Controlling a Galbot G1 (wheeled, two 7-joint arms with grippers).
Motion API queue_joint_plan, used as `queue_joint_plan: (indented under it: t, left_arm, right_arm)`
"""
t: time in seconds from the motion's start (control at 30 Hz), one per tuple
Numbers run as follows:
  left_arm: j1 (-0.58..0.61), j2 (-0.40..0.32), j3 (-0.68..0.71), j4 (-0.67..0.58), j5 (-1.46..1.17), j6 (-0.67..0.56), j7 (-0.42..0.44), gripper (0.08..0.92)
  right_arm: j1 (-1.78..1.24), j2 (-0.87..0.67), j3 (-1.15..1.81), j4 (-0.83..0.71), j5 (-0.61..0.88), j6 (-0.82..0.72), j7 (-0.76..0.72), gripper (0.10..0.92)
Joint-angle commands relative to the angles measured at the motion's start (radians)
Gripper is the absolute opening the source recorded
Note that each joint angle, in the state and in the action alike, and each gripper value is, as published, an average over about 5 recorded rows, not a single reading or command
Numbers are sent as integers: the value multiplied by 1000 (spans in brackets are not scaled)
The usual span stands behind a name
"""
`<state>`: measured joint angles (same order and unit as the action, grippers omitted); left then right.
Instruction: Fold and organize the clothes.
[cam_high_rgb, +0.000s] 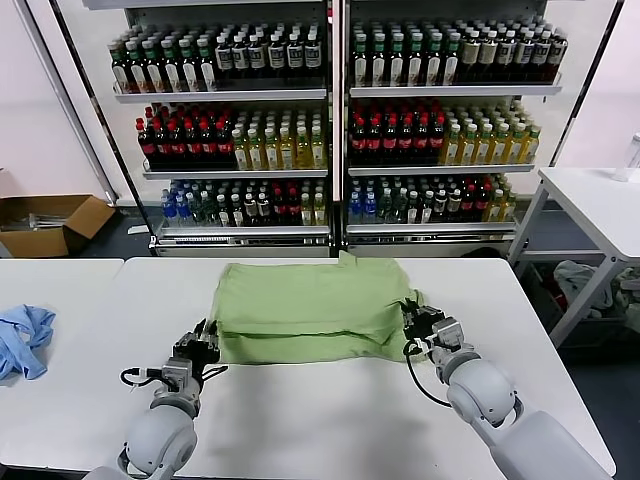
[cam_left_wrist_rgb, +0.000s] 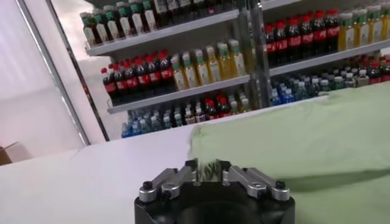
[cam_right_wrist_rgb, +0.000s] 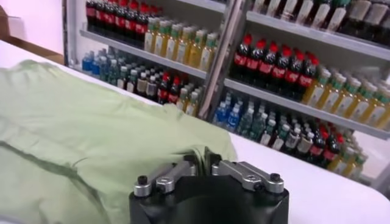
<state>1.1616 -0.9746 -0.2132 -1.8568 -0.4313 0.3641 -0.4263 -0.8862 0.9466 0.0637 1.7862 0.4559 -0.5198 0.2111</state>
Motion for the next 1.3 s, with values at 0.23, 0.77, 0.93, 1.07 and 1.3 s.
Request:
queue_joint_plan:
  t: [0.23,0.77,0.93,1.07,1.3]
  left_arm:
    - [11,27,-24,-54,9,18,-8,557]
    - [198,55,-120,-234,-196,111,110,823]
    - [221,50,-133,-218,-216,132,139,823]
    - [205,46,-142,-174,-240,129,140,823]
    - [181,45,-158,-116,-261,121,144,823]
  right_arm:
    - [37,-1,11,1,43,-33,11,637]
    - [-351,-56,208,286,216,135,-68,823]
    - [-432,-23,257,279,210,94,-42,823]
    - [-469,-17,285,270,202,95,-36,823]
    - [-474,-12,291,256,201,96,-37,823]
